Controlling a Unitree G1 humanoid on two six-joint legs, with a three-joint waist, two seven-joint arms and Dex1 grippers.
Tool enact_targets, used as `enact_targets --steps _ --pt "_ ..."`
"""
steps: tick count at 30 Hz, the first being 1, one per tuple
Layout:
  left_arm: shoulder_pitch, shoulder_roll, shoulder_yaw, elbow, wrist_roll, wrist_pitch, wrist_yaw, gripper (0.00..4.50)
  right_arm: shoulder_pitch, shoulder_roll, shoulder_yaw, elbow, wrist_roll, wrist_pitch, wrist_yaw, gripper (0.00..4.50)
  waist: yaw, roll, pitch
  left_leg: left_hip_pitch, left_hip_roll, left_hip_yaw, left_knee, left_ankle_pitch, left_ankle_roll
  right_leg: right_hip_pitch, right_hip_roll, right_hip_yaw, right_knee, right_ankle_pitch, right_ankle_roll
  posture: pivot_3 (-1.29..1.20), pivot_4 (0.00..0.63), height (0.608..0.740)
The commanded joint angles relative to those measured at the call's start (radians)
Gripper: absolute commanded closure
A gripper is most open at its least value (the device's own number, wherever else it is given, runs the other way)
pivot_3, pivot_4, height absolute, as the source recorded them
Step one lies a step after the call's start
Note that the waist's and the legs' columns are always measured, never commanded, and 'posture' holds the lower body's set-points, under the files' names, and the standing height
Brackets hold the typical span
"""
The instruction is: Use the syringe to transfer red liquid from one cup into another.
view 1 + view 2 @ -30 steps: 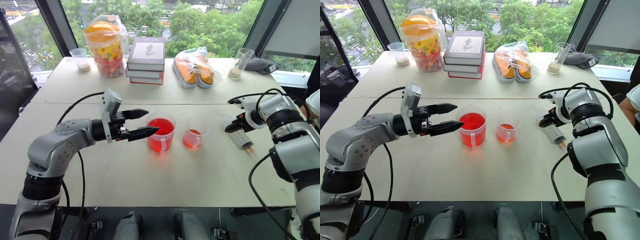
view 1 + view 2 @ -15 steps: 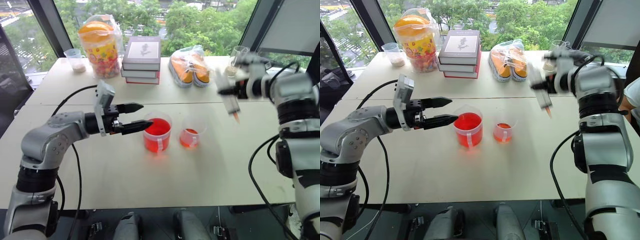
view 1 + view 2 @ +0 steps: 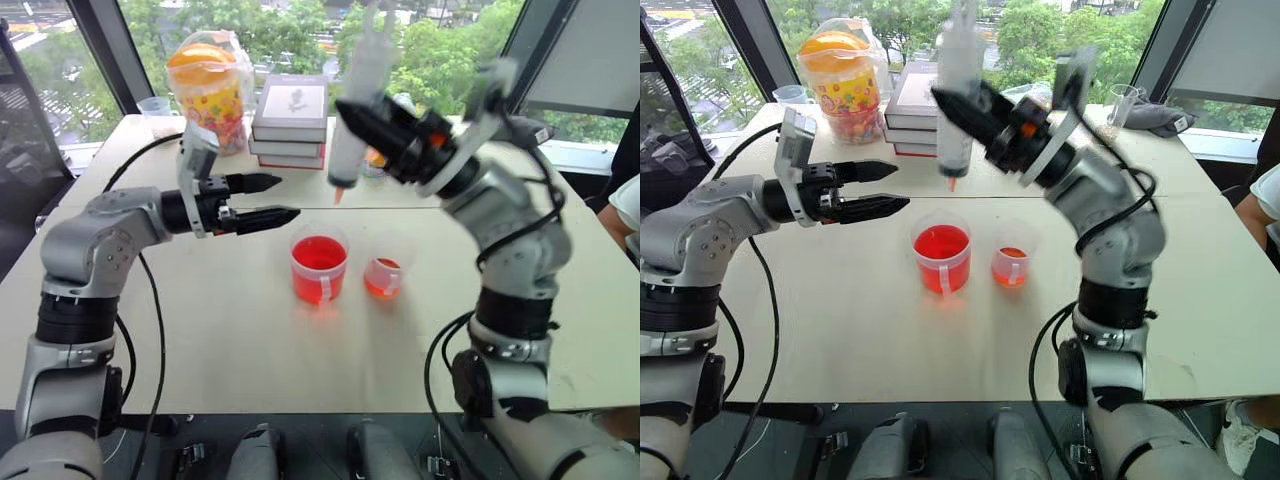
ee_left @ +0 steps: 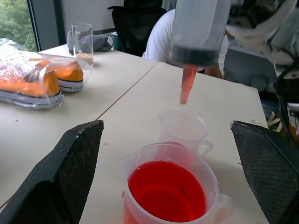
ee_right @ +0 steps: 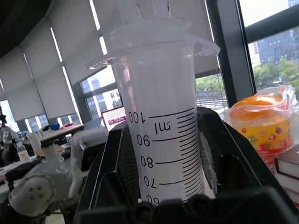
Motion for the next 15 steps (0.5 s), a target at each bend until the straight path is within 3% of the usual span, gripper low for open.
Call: enact_targets --steps 1,8,15 --pt "-0.035 0.019 0.020 -0.007 0.004 -0.010 -0.016 0.00 0.083 0.032 0.081 0.002 -0.068 -0.151 0.005 3.09 -0.001 0.000 0.000 0.000 0.000 0.000 0.000 0.000 0.000 -0.001 0.000 0.000 0.000 0.000 0.000 0.00 0.150 0.740" --pt "-0.066 0.023 0.011 -0.022 -0.001 0.010 -0.048 0.00 0.234 0.049 0.190 0.123 -0.186 -0.369 0.021 3.09 -0.005 0.000 0.000 0.000 0.000 0.000 0.000 0.000 0.000 -0.001 0.000 0.000 0.000 0.000 0.000 0.00 0.150 0.740" --pt "-0.091 0.006 -0.007 -0.034 -0.008 0.017 -0.081 0.00 0.278 0.044 0.235 0.178 -0.234 -0.457 0.019 3.09 -0.005 0.000 0.000 0.000 0.000 0.000 0.000 0.000 0.000 -0.001 0.000 0.000 0.001 0.000 0.000 0.00 0.150 0.740"
